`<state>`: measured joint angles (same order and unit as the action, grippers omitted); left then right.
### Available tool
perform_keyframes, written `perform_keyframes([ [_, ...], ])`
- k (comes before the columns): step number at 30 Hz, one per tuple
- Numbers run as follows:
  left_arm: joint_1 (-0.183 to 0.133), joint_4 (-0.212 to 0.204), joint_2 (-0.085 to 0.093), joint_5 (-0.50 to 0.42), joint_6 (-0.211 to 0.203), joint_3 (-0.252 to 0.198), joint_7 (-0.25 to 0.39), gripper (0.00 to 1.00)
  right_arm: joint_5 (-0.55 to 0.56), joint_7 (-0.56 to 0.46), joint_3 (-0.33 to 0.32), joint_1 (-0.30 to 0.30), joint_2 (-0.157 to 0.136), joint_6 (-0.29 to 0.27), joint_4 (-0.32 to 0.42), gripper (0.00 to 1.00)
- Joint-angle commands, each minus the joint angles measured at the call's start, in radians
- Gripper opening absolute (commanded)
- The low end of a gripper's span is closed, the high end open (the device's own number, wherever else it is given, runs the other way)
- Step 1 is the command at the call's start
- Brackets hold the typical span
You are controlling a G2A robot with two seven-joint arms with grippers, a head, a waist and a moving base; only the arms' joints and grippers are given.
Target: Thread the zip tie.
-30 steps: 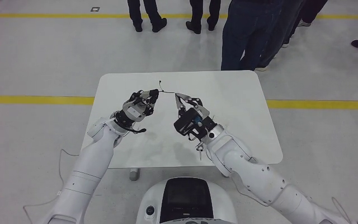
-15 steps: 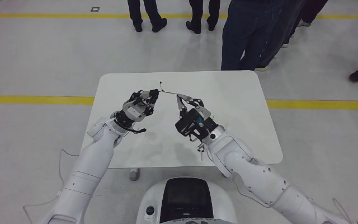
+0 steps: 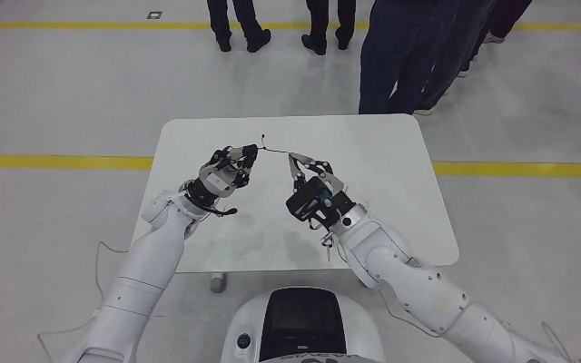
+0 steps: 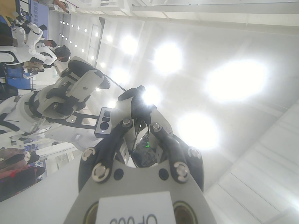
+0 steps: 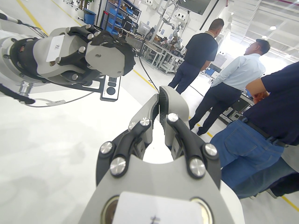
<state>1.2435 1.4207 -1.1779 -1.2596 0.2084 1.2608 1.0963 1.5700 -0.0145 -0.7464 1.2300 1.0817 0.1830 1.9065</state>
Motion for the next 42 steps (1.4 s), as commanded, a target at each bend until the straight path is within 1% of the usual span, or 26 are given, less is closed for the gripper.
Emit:
perform_keyframes([
  [1,0.0,0.0,0.0,0.0,0.0,0.0,0.0,0.0,0.0,0.0,-0.001,0.001,-0.001,0.001,0.0,0.0],
  [42,0.0,0.0,0.0,0.0,0.0,0.0,0.0,0.0,0.0,-0.012,-0.033,0.047,-0.038,-0.002,0.023,0.0],
])
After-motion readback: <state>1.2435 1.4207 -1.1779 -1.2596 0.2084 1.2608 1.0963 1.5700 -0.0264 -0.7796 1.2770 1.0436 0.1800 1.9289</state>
